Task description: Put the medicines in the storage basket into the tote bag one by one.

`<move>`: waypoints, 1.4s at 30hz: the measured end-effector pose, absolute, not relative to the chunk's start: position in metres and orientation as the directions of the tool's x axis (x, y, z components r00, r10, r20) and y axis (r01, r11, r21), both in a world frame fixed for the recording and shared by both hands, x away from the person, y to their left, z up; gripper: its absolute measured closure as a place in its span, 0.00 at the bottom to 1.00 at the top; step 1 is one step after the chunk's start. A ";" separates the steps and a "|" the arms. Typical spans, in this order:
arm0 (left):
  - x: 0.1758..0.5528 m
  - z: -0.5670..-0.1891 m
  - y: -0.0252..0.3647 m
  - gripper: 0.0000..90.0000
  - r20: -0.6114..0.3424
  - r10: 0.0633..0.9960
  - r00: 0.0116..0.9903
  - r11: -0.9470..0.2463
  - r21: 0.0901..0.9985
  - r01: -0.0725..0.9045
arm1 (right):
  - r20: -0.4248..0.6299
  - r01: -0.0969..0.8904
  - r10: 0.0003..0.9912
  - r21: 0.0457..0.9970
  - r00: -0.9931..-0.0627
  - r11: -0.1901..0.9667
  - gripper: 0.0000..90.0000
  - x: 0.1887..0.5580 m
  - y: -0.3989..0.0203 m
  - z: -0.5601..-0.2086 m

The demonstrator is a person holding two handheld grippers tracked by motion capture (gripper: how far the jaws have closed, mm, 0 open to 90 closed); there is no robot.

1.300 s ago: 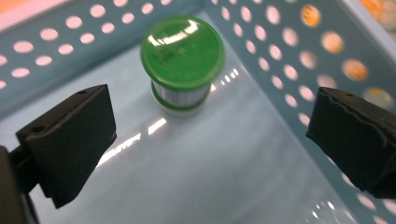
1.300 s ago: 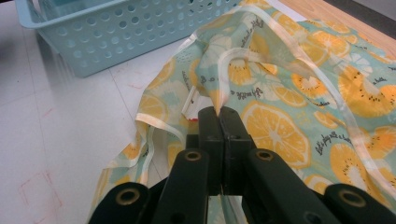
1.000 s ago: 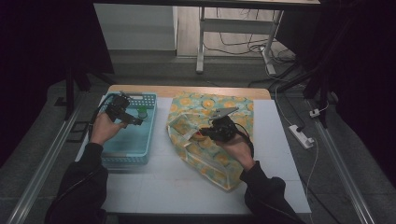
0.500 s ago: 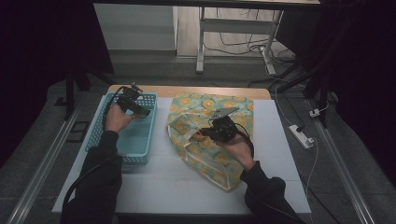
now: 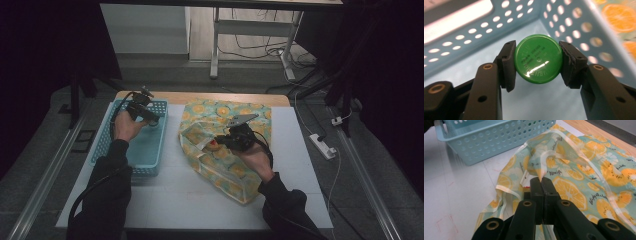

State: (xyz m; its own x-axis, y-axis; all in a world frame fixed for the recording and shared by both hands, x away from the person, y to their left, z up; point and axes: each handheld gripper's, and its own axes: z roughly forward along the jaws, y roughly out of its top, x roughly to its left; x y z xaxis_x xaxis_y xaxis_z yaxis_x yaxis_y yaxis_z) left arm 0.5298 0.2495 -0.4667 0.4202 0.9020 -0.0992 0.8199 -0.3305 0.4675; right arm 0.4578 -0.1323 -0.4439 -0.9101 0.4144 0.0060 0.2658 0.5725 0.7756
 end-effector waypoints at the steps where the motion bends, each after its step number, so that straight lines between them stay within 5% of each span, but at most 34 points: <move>1: 0.527 -0.462 0.250 0.58 -0.107 0.899 0.424 -0.328 0.477 0.815 | 0.006 0.265 0.414 0.777 -0.910 0.571 1.00 0.458 -0.132 -0.444; 23: 0.463 -0.398 0.226 0.58 -0.112 0.793 0.599 -0.409 0.630 0.660 | 0.013 0.264 0.419 0.794 -0.908 0.547 1.00 0.458 -0.136 -0.439; 42: 0.421 -0.396 0.175 0.58 -0.102 0.674 0.731 -0.503 0.662 0.556 | 0.006 0.253 0.424 0.811 -0.906 0.528 1.00 0.456 -0.139 -0.433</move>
